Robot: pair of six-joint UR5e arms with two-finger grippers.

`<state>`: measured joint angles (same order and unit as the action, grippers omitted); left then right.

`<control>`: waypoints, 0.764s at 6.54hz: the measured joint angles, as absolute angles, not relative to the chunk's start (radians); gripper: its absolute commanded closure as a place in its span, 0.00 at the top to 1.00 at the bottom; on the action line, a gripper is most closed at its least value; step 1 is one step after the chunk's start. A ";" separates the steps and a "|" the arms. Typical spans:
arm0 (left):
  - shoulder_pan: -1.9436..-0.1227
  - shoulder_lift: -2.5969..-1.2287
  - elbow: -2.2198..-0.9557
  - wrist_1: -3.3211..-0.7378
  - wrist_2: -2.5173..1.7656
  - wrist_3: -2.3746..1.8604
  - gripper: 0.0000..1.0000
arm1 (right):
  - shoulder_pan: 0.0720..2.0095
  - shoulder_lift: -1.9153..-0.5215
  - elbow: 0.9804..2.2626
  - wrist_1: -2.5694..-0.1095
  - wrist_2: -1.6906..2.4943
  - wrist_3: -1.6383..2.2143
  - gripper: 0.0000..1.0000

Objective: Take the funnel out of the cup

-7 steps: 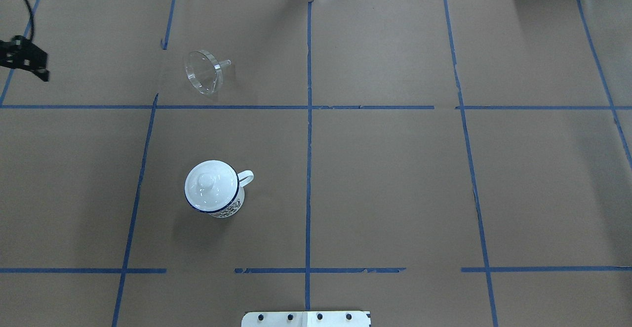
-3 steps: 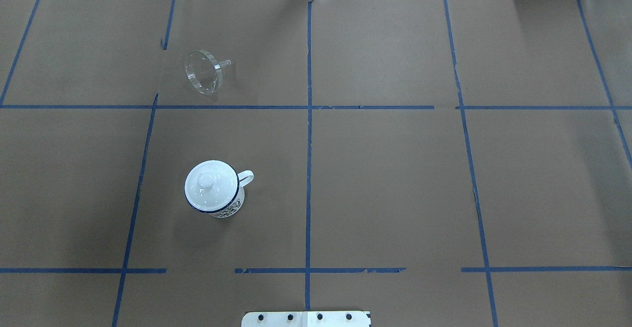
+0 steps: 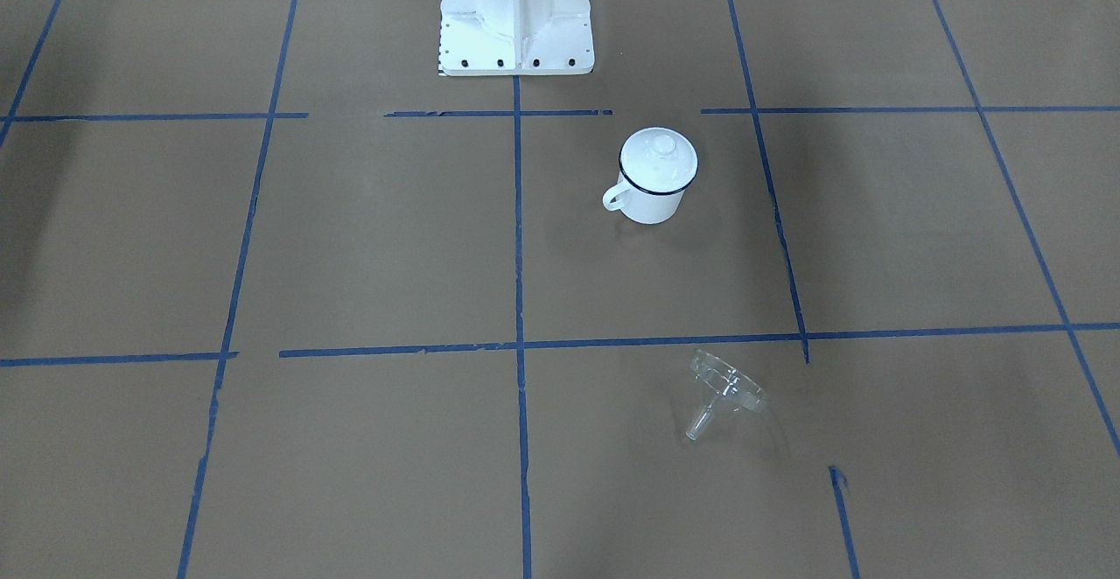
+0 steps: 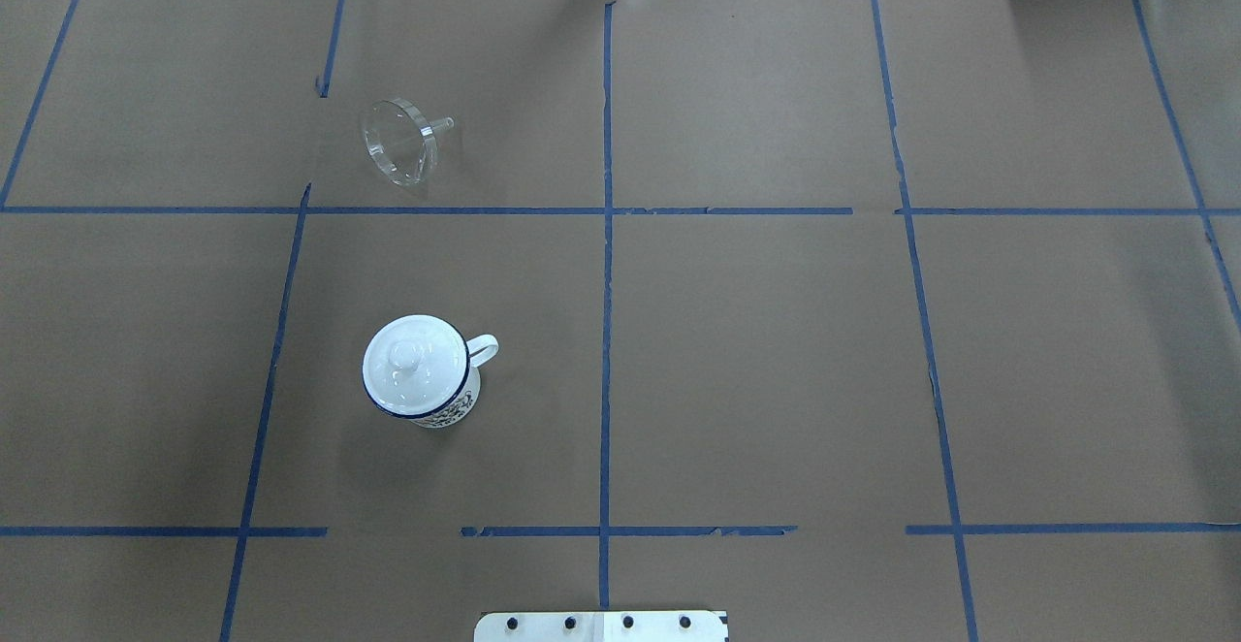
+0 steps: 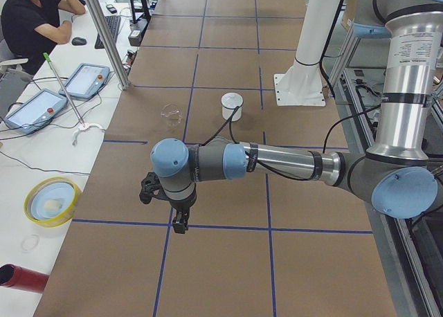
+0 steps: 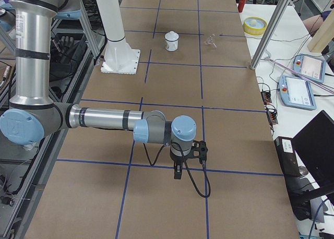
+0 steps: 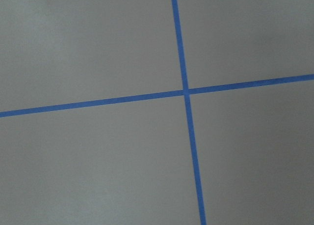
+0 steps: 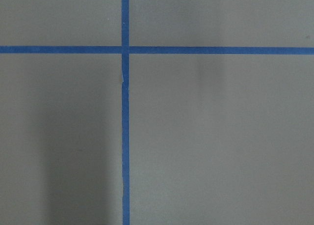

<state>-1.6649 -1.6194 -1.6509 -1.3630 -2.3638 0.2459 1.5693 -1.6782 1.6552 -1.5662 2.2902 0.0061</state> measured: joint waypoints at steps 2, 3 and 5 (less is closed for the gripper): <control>-1.662 -1.619 -1.635 -1.424 -2.374 0.148 1.00 | 1.569 -1.678 1.655 -1.566 2.290 0.006 1.00; -1.660 -1.617 -1.614 -1.466 -2.372 0.084 1.00 | 1.569 -1.678 1.655 -1.566 2.290 0.006 1.00; -1.659 -1.608 -1.585 -1.517 -2.370 0.051 1.00 | 1.569 -1.678 1.656 -1.566 2.290 0.006 1.00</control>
